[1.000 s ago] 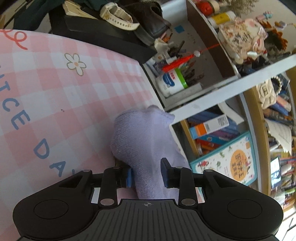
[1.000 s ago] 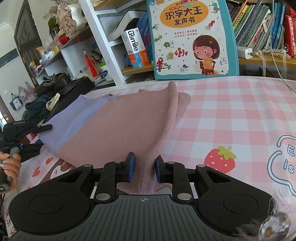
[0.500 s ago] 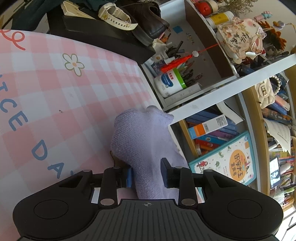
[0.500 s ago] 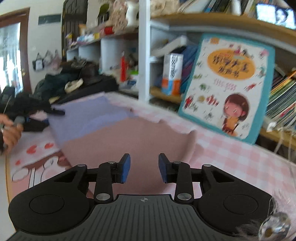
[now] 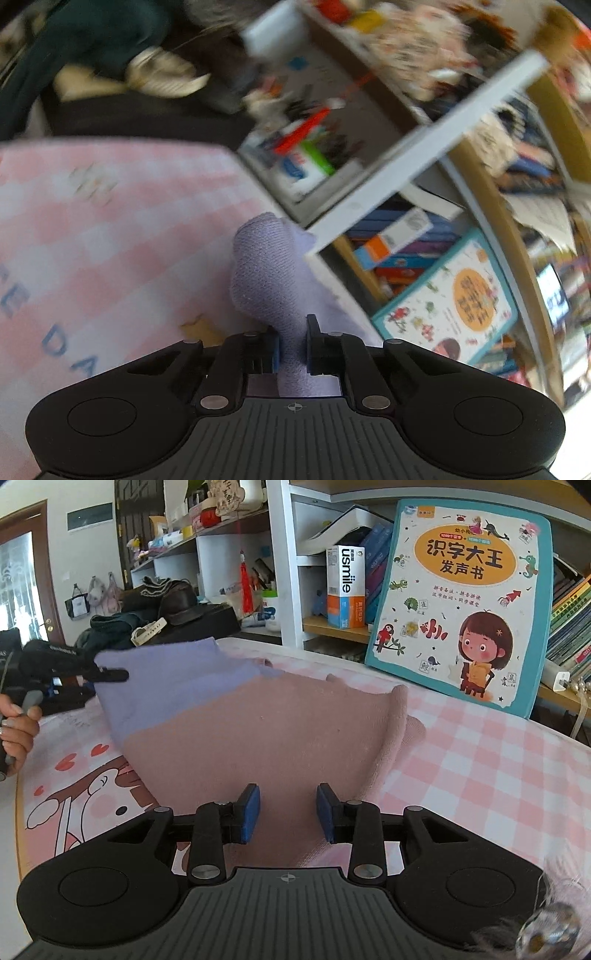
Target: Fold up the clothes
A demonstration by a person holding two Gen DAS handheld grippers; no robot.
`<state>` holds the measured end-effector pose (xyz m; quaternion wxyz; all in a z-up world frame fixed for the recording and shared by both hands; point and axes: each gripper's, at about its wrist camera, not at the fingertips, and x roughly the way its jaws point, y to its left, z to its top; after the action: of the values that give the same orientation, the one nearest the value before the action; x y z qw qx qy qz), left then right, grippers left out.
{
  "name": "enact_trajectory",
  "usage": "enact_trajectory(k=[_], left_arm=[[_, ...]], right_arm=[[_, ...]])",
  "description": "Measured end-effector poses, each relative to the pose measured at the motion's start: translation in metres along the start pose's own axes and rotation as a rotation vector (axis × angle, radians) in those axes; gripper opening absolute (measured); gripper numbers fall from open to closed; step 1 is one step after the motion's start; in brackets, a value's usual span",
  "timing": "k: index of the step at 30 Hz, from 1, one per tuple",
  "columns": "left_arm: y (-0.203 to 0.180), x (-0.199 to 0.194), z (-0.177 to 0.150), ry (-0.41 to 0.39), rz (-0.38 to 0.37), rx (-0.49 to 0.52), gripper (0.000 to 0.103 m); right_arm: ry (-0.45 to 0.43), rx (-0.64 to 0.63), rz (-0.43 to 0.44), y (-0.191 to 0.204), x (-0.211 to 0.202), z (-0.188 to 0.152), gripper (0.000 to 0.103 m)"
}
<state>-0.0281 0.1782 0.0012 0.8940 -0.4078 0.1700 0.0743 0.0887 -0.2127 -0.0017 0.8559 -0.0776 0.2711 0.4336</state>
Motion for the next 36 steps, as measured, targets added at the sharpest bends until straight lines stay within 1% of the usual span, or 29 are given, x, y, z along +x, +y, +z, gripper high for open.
enact_trajectory(k=[2,6,11,13,15,16,18,19,21,23,26,27,28,29,30,31,32,33,36], left_arm=[[-0.021,-0.005,0.001,-0.016,-0.016,0.087,0.010],[-0.075,-0.012,-0.008,-0.041,-0.047,0.325,0.010],[-0.137,-0.013,-0.038,-0.044,-0.107,0.609,0.011],[-0.159,-0.006,-0.059,-0.007,-0.139,0.715,0.011],[-0.178,0.006,-0.085,0.061,-0.164,0.834,0.012],[-0.184,0.013,-0.098,0.098,-0.173,0.886,0.015],[-0.192,0.030,-0.126,0.213,-0.197,0.983,0.019],[-0.191,0.037,-0.137,0.250,-0.190,1.008,0.021],[-0.189,0.049,-0.157,0.320,-0.173,1.054,0.021],[-0.187,0.051,-0.161,0.317,-0.167,1.063,0.021],[-0.186,0.049,-0.155,0.327,-0.178,1.013,0.023],[-0.185,0.047,-0.152,0.331,-0.184,0.998,0.029],[-0.185,0.045,-0.149,0.333,-0.202,0.974,0.043],[-0.185,0.042,-0.146,0.334,-0.220,0.950,0.052],[-0.185,0.039,-0.143,0.335,-0.238,0.926,0.058],[-0.185,0.035,-0.140,0.338,-0.274,0.904,0.067],[-0.184,0.031,-0.136,0.340,-0.310,0.882,0.070],[-0.183,0.025,-0.133,0.337,-0.349,0.859,0.073],[-0.185,0.006,-0.122,0.274,-0.409,0.847,0.076]], right_arm=[[-0.002,0.003,-0.002,0.000,0.000,0.000,0.032],[-0.004,0.008,-0.006,0.000,0.000,0.000,0.032],[-0.004,0.006,-0.009,0.001,-0.001,0.000,0.033],[-0.003,0.005,-0.013,0.002,-0.001,0.000,0.033],[-0.003,-0.001,-0.017,0.003,-0.001,0.000,0.033],[-0.002,-0.004,-0.017,0.003,-0.001,0.000,0.033],[0.000,-0.004,-0.012,0.002,-0.002,0.000,0.033],[0.002,-0.003,-0.007,0.001,-0.002,0.000,0.033],[0.009,-0.002,0.006,-0.002,-0.004,0.000,0.033],[0.017,0.001,0.026,-0.007,-0.006,0.000,0.033],[0.016,0.035,0.069,-0.015,-0.008,-0.001,0.036],[0.015,0.046,0.080,-0.017,-0.008,-0.001,0.037],[0.014,0.055,0.090,-0.018,-0.008,-0.001,0.039],[0.013,0.060,0.096,-0.019,-0.008,-0.002,0.039],[0.012,0.060,0.100,-0.018,-0.009,-0.002,0.041],[0.012,0.059,0.105,-0.018,-0.009,-0.003,0.044],[0.013,0.059,0.110,-0.018,-0.009,-0.003,0.046],[0.014,0.059,0.116,-0.017,-0.010,-0.003,0.050],[0.018,0.057,0.138,-0.016,-0.010,-0.004,0.058]])
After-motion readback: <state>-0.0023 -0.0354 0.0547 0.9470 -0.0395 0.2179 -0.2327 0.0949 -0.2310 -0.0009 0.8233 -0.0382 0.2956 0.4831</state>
